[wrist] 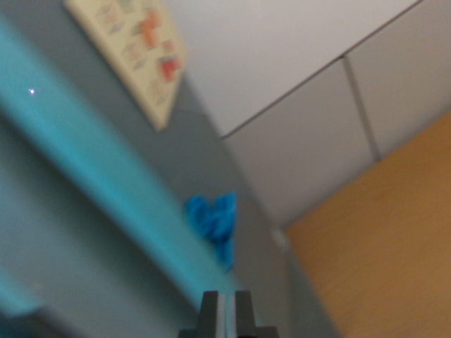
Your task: Close fridge door
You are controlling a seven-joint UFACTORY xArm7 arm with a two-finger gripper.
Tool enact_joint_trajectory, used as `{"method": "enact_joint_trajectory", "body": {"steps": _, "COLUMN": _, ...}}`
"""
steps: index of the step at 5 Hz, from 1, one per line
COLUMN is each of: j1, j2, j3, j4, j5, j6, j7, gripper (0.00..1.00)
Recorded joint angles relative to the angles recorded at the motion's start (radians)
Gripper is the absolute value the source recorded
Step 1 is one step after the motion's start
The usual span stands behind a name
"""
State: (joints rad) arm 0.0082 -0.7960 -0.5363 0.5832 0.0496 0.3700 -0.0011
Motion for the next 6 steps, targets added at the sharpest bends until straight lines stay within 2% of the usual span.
{"method": "enact_joint_trajectory", "body": {"steps": 1, "j1": 0.0, "j2": 0.0, "j3": 0.0, "j4": 0.0, "j5": 0.0, "j6": 0.0, "j7": 0.0, "gripper": 1.0}}
{"method": "enact_joint_trajectory", "body": {"steps": 2, "j1": 0.0004, "j2": 0.101, "j3": 0.0, "j4": 0.065, "j5": 0.0, "j6": 0.0, "j7": 0.0, "gripper": 1.0}}
{"method": "enact_joint_trajectory", "body": {"steps": 3, "j1": 0.0004, "j2": 0.101, "j3": 0.0, "j4": 0.065, "j5": 0.0, "j6": 0.0, "j7": 0.0, "gripper": 1.0}}
{"method": "enact_joint_trajectory", "body": {"steps": 4, "j1": 0.0012, "j2": 0.175, "j3": 0.003, "j4": 0.116, "j5": 0.0, "j6": 0.0, "j7": 0.0, "gripper": 1.0}}
{"method": "enact_joint_trajectory", "body": {"steps": 5, "j1": 0.0012, "j2": 0.175, "j3": 0.003, "j4": 0.116, "j5": 0.0, "j6": 0.0, "j7": 0.0, "gripper": 1.0}}
{"method": "enact_joint_trajectory", "body": {"steps": 6, "j1": 0.0081, "j2": 0.231, "j3": 0.02, "j4": 0.143, "j5": 0.0, "j6": 0.0, "j7": 0.0, "gripper": 1.0}}
